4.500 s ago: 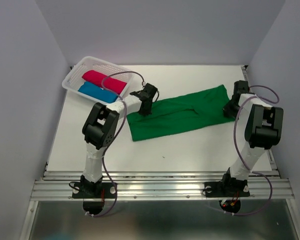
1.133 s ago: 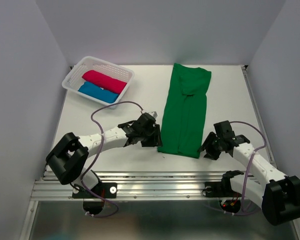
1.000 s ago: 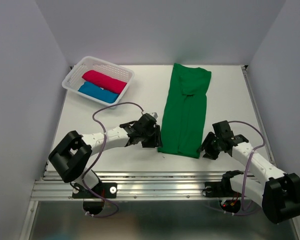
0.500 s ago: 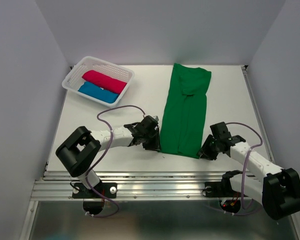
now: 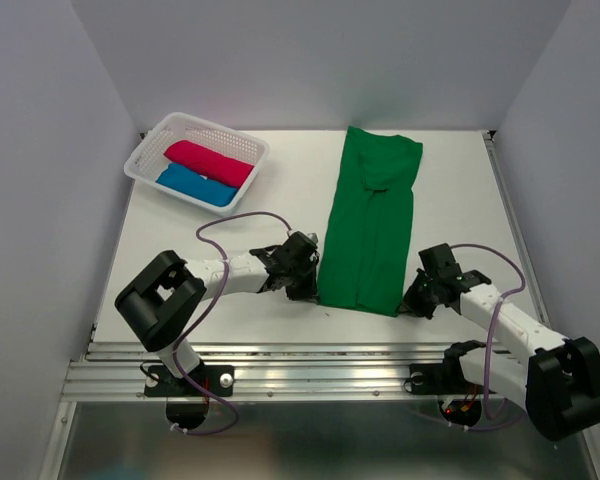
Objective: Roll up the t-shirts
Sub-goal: Roll the T-shirt to the center of the board.
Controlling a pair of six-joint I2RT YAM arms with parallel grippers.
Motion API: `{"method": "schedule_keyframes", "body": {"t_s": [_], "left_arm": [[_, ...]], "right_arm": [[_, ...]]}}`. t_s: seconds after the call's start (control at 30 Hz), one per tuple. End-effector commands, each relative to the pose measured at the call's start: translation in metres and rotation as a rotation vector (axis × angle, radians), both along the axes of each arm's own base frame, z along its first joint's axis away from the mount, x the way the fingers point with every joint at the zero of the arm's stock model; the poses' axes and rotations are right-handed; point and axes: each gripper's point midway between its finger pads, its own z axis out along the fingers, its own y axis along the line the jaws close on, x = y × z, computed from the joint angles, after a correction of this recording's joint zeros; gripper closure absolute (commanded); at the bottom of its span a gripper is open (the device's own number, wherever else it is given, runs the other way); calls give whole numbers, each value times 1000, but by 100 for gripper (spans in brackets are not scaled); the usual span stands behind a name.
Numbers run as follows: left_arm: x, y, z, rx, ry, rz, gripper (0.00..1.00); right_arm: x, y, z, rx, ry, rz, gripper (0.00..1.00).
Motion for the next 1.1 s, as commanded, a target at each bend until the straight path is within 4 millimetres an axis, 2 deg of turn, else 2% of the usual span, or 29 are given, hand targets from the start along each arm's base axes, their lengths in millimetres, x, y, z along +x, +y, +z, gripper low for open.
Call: {"method": "schedule_keyframes", "body": {"t_s": [0.0,0.13,0.17,0.33,0.4,0.47,0.57,0.6,0.77,0.9,1.07], "left_arm": [[8,-12,20,-44,-36,-4,100],[18,-15,36,-44,-67,13,100],[22,-17,43,-43,-78,17,100],[40,-24,63,-35,-114,37,100],[52,-27,67,-29,-123,44,100],[64,-34,80,-47,-147,49,100],[78,-36,85,-33,-160,51,100],[86,-40,96,-45,-183,54,100],[118,-44,104,-32,-212,61,100],[135,-50,104,-35,-217,51,100],[145,-52,98,-11,-204,35,100]], "right_arm": [[14,-6,19,-40,-70,-29,99],[22,-11,34,-75,-97,-40,99],[27,-18,38,-112,-113,-59,99],[43,-21,54,-147,-153,-71,99],[54,-24,60,-178,-169,-74,99],[62,-25,65,-195,-179,-72,99],[81,-27,79,-234,-216,-76,99],[85,-29,81,-246,-223,-76,99],[114,-30,92,-305,-246,-73,99],[132,-29,95,-330,-254,-73,99],[137,-25,90,-326,-236,-63,99]]}}
